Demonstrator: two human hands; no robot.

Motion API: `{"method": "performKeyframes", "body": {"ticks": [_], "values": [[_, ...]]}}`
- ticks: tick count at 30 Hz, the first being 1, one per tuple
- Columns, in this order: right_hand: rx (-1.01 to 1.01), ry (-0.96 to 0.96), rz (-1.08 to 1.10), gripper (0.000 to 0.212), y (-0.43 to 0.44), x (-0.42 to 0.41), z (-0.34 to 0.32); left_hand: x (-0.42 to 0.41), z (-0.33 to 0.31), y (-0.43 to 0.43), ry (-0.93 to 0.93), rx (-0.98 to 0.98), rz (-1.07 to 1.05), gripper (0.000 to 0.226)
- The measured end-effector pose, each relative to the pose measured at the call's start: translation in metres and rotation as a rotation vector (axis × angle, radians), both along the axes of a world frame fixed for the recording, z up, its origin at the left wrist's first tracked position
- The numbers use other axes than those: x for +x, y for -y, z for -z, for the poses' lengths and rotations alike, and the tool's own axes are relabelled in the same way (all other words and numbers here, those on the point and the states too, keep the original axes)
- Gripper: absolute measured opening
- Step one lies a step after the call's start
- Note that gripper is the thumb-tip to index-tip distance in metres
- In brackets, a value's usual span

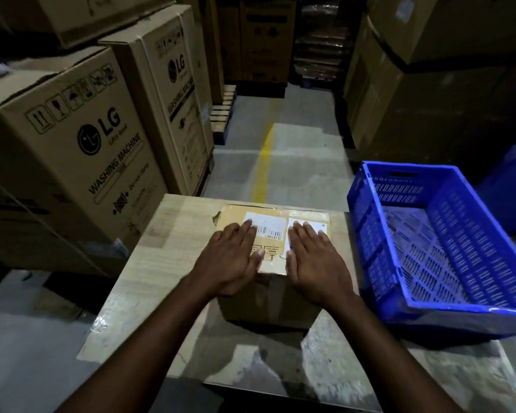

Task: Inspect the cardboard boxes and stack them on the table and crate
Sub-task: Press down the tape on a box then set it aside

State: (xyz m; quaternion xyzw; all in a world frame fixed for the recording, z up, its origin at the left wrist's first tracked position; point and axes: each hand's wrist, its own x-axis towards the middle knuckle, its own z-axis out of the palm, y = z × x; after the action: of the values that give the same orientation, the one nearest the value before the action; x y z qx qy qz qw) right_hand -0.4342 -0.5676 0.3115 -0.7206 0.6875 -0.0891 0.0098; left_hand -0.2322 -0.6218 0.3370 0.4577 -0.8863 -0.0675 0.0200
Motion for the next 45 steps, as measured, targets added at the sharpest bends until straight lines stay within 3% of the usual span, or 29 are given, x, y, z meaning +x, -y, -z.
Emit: {"method": "performKeyframes", "body": {"ticks": [6, 17, 22, 30, 33, 37, 40, 43, 45], "values": [[0.036, 0.127, 0.023, 0.066, 0.004, 0.006, -0.009, 0.001, 0.021, 0.001, 0.003, -0.041, 0.009, 0.082], [0.08, 0.042, 0.024, 0.068, 0.018, 0.018, -0.004, -0.008, 0.021, 0.0, -0.029, -0.048, 0.08, 0.075], [0.109, 0.071, 0.115, 0.069, 0.014, -0.006, -0.01, 0.012, 0.019, 0.025, -0.013, -0.011, -0.052, 0.084], [0.115, 0.054, 0.156, 0.068, 0.013, -0.007, -0.007, 0.01, 0.016, 0.023, 0.002, -0.018, -0.051, 0.085], [0.133, 0.078, 0.08, 0.063, 0.021, 0.003, -0.011, -0.013, 0.014, 0.014, -0.015, 0.0, 0.033, 0.075], [0.095, 0.044, -0.014, 0.079, 0.025, 0.022, -0.006, -0.033, 0.021, 0.003, -0.033, -0.045, 0.082, 0.078], [0.085, 0.028, -0.026, 0.077, 0.026, 0.018, -0.001, -0.029, 0.023, 0.004, -0.049, -0.06, 0.096, 0.074], [0.091, 0.224, -0.012, 0.065, 0.024, 0.007, -0.013, -0.021, 0.018, 0.014, -0.063, -0.026, 0.051, 0.073], [0.018, 0.397, 0.113, 0.055, 0.018, -0.011, -0.016, -0.002, 0.018, 0.023, -0.108, 0.004, -0.089, 0.077]]}}
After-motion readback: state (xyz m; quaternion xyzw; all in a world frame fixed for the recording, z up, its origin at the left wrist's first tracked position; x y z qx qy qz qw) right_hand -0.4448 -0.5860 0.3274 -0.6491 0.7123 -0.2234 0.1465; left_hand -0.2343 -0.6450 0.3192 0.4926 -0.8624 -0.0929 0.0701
